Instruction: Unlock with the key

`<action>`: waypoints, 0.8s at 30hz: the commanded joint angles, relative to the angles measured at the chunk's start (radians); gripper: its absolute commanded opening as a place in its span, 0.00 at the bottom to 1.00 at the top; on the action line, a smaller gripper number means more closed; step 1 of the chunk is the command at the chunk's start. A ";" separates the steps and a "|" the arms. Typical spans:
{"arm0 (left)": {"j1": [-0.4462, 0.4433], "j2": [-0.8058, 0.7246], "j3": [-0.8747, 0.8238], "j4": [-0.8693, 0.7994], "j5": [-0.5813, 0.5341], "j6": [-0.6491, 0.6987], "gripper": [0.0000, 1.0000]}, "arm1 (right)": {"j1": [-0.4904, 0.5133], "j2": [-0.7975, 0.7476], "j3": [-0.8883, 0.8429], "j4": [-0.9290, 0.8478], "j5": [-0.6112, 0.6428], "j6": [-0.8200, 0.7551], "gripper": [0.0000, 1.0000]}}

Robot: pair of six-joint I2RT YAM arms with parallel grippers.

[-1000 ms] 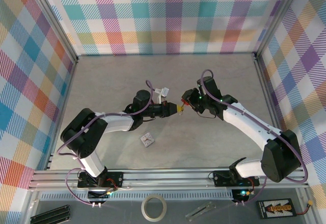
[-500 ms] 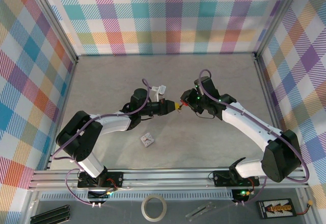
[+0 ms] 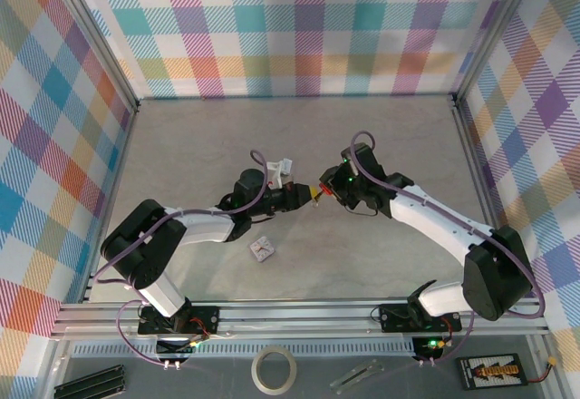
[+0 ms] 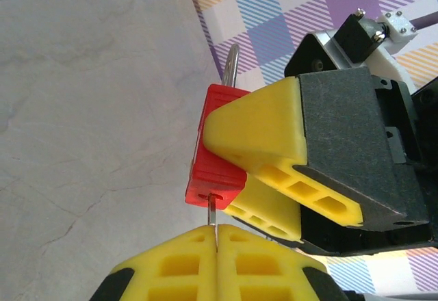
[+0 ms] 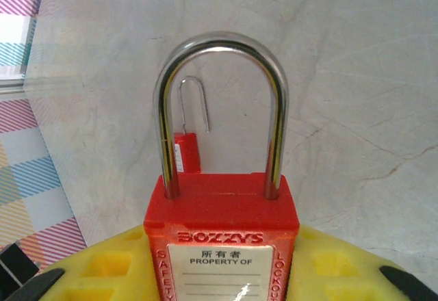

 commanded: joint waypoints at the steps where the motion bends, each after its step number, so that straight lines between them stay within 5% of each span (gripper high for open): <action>1: -0.022 0.009 0.012 0.230 -0.136 -0.032 0.00 | 0.080 -0.012 -0.026 0.025 -0.191 0.062 0.17; 24: -0.100 0.091 -0.034 0.364 -0.206 -0.061 0.00 | 0.067 -0.031 -0.063 0.086 -0.201 0.128 0.17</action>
